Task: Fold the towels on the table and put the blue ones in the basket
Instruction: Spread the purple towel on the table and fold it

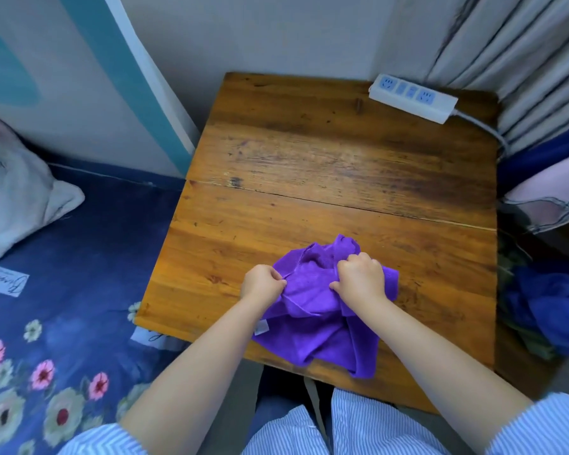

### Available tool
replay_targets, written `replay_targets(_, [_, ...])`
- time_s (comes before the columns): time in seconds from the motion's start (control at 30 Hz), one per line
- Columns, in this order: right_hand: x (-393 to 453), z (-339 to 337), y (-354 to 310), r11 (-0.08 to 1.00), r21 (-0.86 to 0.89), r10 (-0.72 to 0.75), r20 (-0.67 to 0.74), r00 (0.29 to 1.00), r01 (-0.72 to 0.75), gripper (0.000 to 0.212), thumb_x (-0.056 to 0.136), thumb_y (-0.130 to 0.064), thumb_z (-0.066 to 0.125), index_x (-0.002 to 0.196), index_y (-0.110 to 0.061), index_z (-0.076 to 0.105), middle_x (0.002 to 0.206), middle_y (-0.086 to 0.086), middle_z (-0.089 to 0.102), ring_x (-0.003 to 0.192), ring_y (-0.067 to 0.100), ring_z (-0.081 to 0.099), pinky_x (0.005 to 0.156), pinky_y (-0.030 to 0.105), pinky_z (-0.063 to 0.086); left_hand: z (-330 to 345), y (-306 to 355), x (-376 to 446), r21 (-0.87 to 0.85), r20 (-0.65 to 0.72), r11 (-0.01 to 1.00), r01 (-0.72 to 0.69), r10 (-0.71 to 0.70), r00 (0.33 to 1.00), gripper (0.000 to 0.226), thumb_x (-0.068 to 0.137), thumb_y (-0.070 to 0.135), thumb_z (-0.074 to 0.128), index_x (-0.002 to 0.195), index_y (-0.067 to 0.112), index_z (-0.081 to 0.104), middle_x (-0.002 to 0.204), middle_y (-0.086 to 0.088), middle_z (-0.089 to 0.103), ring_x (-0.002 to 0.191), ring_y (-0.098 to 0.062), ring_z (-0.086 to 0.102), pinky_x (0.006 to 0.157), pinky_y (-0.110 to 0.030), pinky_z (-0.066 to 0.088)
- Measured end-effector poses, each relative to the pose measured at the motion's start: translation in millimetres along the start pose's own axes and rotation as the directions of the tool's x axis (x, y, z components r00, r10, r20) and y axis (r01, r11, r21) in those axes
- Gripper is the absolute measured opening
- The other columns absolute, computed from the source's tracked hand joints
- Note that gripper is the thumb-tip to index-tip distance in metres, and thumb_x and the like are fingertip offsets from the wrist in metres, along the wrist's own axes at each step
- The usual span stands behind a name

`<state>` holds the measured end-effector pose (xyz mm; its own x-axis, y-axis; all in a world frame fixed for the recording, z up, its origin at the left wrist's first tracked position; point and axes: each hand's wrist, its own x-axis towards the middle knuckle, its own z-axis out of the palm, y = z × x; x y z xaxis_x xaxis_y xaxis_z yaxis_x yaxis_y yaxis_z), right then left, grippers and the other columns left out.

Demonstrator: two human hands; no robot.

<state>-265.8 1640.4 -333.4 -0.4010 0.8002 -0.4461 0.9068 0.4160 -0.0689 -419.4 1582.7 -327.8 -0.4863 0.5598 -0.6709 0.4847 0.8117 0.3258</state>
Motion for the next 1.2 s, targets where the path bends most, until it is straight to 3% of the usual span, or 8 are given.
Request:
replay_targets(0.2, [-5.6,-7.6,-1.0,0.995,0.022,0.102,-0.029,0.994,-0.102,0.023,0.087,-0.014,0.046,0.099,-0.006,0.064,0.107,0.012,0.065,0.105,0.032,0.055,0.084,0.034,0.041,-5.0,1.8,-1.7,-0.133,0.069,0.990,-0.042,0.052,0.996,0.015,0.086,0.012,0.057,0.092,0.005,0.069,0.100,-0.015,0.069,0.095,-0.028,0.063,0.081,-0.029,0.047])
replay_targets(0.3, [-14.3,-22.4,14.3,0.918,0.357,0.218,-0.096,0.971,-0.171,0.023,0.084,-0.013,0.049,0.086,0.002,0.067,0.096,0.019,0.067,0.098,0.036,0.058,0.074,0.034,0.042,-17.9,3.3,-3.5,-0.286,0.098,0.958,-0.027,0.058,0.993,0.014,0.088,0.007,0.055,0.077,0.009,0.063,0.069,-0.009,0.061,0.049,-0.011,0.058,0.046,-0.012,0.040])
replay_targets(0.4, [-22.9,-46.3,38.8,0.640,0.743,0.388,-0.092,0.917,-0.196,0.020,0.084,-0.007,0.056,0.090,0.007,0.069,0.093,0.023,0.068,0.091,0.034,0.060,0.076,0.029,0.045,-39.0,7.6,-4.3,-0.542,0.161,0.838,0.054,0.040,0.986,0.023,0.091,0.001,0.049,0.071,0.012,0.050,0.062,-0.003,0.049,0.024,0.003,0.046,0.028,-0.007,0.027])
replay_targets(0.47, [-29.5,-67.6,51.7,0.351,0.918,0.498,-0.014,0.867,-0.186,0.020,0.084,-0.002,0.057,0.098,0.009,0.066,0.078,0.012,0.065,0.067,0.020,0.056,0.054,0.010,0.045,-57.1,14.8,-5.4,-0.700,0.173,0.707,0.100,0.032,0.984,0.026,0.092,-0.003,0.045,0.071,0.012,0.046,0.059,-0.004,0.054,0.026,0.002,0.050,0.030,-0.008,0.035])
replay_targets(0.63, [-26.4,-117.4,75.1,0.025,0.987,0.607,0.111,0.787,-0.158,0.011,0.086,0.000,0.051,0.088,-0.001,0.062,0.050,0.002,0.055,0.049,0.013,0.049,0.045,0.020,0.029,-107.0,40.9,-6.8,-0.951,0.070,0.301,0.069,-0.008,0.997,0.027,0.091,-0.007,0.039,0.068,0.005,0.047,0.063,-0.009,0.054,0.053,-0.014,0.059,0.051,-0.015,0.051])
replay_targets(0.77, [-17.1,-168.7,89.8,0.030,0.995,0.660,0.048,0.750,-0.090,0.032,0.089,0.003,0.043,0.064,-0.017,0.047,0.064,0.008,0.052,0.048,0.013,0.050,0.052,0.023,0.031,-156.9,65.9,-5.1,-0.998,-0.031,0.053,-0.029,-0.040,0.999,0.022,0.091,-0.007,0.037,0.074,0.002,0.049,0.070,-0.009,0.049,0.064,-0.015,0.051,0.079,-0.027,0.049])
replay_targets(0.93, [6.6,-239.9,78.3,-0.022,0.999,0.628,-0.005,0.778,0.024,0.031,0.092,0.006,0.030,0.110,-0.014,0.047,0.078,0.009,0.045,0.064,0.019,0.043,0.081,0.040,0.047,-212.3,113.6,-10.4,-0.978,-0.162,-0.127,-0.164,-0.025,0.986,0.024,0.088,-0.011,0.039,0.071,0.003,0.048,0.068,-0.009,0.048,0.061,-0.015,0.050,0.074,-0.029,0.052])
replay_targets(1.2, [33.2,-346.6,47.1,0.634,0.768,0.584,-0.552,0.595,0.089,0.031,0.095,-0.011,0.032,0.114,-0.006,0.056,0.118,0.026,0.057,0.105,0.042,0.055,0.085,0.044,0.046,-280.7,175.2,-28.3,-0.896,-0.432,-0.163,-0.414,0.099,0.896,0.033,0.085,0.004,0.061,0.058,0.014,0.044,0.060,-0.002,0.048,0.054,-0.013,0.047,0.054,-0.023,0.044])
